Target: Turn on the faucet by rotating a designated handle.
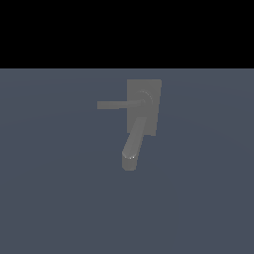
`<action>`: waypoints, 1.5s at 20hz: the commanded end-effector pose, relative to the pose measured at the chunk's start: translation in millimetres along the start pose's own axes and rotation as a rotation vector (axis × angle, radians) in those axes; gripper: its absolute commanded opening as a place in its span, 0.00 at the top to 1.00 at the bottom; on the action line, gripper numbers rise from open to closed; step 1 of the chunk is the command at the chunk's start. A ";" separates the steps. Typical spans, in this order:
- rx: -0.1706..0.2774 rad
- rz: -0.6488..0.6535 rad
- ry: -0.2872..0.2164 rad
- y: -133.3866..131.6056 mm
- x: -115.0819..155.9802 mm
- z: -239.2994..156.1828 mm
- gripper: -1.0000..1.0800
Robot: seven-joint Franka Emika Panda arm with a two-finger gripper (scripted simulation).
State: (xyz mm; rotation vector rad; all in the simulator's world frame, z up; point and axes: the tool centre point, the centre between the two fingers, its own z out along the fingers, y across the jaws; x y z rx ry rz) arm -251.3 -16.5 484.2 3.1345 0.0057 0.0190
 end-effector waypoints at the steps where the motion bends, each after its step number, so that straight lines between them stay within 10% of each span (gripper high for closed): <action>1: 0.000 0.000 0.000 0.0 0.0 0.0 1.00; 17: -0.088 -0.038 0.081 -10.1 6.7 -24.3 1.00; 30: -0.458 0.055 0.287 6.9 16.8 -84.1 1.00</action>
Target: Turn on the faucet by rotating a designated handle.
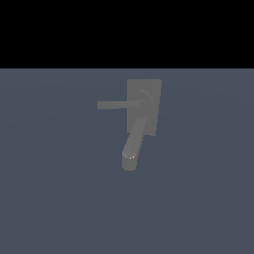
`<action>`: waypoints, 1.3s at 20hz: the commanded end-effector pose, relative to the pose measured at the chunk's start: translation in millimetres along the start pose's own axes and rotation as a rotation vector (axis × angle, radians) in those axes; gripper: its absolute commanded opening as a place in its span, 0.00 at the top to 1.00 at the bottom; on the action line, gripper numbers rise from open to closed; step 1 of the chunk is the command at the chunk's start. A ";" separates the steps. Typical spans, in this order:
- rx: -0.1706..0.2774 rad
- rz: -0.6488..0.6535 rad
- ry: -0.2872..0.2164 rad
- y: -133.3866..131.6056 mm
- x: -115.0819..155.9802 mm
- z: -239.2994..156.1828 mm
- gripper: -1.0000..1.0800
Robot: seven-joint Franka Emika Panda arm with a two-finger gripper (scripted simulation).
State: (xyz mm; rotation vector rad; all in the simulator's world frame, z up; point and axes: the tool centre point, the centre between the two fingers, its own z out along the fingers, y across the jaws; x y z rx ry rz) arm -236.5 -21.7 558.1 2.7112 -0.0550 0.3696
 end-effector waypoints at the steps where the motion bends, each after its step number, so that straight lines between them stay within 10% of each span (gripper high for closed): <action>1: -0.102 0.019 0.054 7.9 6.4 -14.8 1.00; 14: -0.657 0.052 0.331 12.7 40.2 -108.5 1.00; 26: -1.146 -0.066 0.546 -51.0 79.3 -176.8 1.00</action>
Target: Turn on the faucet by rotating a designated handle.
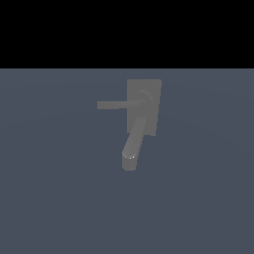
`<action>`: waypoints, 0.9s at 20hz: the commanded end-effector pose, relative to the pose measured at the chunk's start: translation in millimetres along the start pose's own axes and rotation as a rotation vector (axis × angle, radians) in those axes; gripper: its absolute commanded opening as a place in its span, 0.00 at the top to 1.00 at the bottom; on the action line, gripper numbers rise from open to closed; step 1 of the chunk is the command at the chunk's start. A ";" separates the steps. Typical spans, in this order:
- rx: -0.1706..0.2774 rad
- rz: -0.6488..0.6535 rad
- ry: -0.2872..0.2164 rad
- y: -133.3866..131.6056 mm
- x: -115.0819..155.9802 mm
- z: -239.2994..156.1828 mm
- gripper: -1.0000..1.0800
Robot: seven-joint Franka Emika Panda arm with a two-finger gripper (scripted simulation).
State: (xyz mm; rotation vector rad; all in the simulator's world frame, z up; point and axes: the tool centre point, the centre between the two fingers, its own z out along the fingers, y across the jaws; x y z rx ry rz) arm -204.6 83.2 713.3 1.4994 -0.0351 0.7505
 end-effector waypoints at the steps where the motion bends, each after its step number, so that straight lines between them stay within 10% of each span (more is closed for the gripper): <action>1: -0.090 -0.036 0.060 -3.6 17.7 -15.4 1.00; 18: -0.537 -0.448 0.462 -138.8 118.2 -99.0 1.00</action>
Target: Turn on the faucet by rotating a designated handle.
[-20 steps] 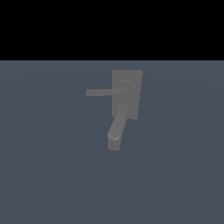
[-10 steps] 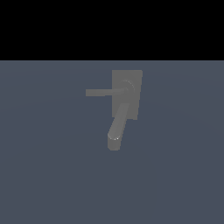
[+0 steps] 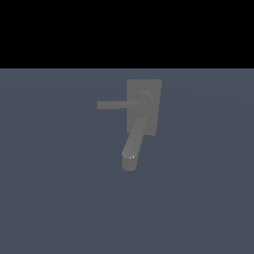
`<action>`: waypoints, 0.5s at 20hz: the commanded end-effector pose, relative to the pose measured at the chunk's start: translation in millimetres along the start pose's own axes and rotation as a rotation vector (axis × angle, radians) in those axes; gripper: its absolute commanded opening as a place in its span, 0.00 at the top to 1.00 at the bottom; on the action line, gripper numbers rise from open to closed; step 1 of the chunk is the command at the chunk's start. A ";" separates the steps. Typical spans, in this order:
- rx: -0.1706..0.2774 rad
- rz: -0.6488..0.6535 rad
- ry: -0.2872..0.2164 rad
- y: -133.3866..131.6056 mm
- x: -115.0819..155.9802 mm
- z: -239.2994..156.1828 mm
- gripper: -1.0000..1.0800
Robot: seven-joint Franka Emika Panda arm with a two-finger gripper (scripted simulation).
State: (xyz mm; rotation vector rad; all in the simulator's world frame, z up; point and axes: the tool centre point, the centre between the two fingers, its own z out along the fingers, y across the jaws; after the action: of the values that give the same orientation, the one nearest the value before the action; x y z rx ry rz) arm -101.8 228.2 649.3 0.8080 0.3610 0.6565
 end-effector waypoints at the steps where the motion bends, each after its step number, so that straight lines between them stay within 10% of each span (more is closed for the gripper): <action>1: -0.042 -0.073 0.070 -20.1 25.5 -13.0 1.00; 10: -0.124 -0.357 0.321 -128.8 98.1 -60.6 1.00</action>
State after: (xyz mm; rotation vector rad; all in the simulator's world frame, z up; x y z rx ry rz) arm -21.1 260.6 529.7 0.5356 0.6774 0.4962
